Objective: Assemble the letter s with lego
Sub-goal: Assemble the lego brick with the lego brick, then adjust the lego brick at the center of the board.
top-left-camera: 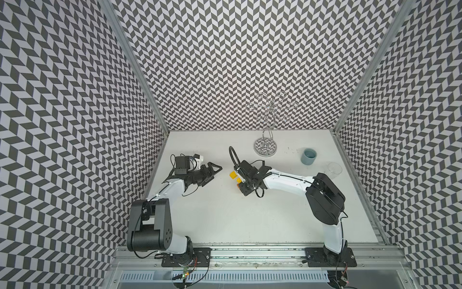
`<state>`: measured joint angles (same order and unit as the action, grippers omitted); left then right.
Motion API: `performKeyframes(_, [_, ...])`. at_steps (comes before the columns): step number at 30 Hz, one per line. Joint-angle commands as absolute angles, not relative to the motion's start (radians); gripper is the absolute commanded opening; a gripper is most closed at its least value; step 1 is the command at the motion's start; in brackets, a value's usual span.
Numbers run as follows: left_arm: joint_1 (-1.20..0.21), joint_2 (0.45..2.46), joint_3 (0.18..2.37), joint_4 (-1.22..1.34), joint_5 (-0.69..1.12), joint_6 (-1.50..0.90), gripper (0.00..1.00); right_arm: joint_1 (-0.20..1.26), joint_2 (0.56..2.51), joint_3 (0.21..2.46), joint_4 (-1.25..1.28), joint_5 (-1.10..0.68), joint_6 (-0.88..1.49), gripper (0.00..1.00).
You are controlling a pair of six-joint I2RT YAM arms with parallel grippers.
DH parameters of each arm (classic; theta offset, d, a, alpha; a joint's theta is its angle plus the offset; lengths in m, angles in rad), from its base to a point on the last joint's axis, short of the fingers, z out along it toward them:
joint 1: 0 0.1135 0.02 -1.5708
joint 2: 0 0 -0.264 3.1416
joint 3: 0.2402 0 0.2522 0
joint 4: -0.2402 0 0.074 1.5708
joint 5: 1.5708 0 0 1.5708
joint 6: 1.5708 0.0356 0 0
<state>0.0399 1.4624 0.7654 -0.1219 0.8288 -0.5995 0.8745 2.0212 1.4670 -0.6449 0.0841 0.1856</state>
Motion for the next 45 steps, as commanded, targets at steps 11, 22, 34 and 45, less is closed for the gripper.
performKeyframes(11, [0.044, 1.461, 0.801, -0.135, 0.835, -0.583, 0.93, 0.867, 1.907, 1.484, -0.666, 0.119, 0.170, 0.65])
performKeyframes(22, [-0.051, 1.529, 0.884, -0.134, 0.791, -0.570, 0.91, 0.639, 1.678, 1.390, -0.606, -0.238, 0.200, 0.66])
performKeyframes(34, [-0.114, 1.692, 1.007, -0.113, 0.778, -0.587, 0.91, 0.515, 1.880, 1.504, -0.588, -0.503, 0.191, 0.64])
performKeyframes(45, [-0.237, 1.849, 1.274, -0.485, 0.444, -0.290, 0.90, 0.478, 1.829, 1.467, -0.561, -0.544, 0.188, 0.64])
